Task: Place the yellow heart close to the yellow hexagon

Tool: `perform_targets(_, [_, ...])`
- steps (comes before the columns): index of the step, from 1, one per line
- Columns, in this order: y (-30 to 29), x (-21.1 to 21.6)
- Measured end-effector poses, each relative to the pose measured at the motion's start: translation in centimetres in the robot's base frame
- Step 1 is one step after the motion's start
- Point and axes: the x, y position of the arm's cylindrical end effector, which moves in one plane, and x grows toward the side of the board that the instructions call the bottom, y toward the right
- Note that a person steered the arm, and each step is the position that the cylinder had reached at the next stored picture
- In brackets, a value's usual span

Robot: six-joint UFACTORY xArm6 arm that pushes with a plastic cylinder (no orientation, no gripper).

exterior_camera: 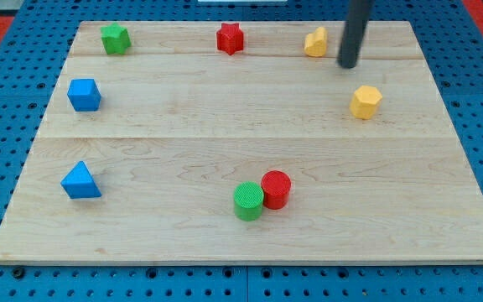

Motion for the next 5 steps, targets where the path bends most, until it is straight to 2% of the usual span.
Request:
perform_targets(1, [-0.5,-4.5])
perform_targets(2, [-10.3,-6.7])
perform_targets(3, [-11.4,-3.3])
perform_targets(4, [-4.3,-1.6])
perform_targets(5, [-4.0,-2.5])
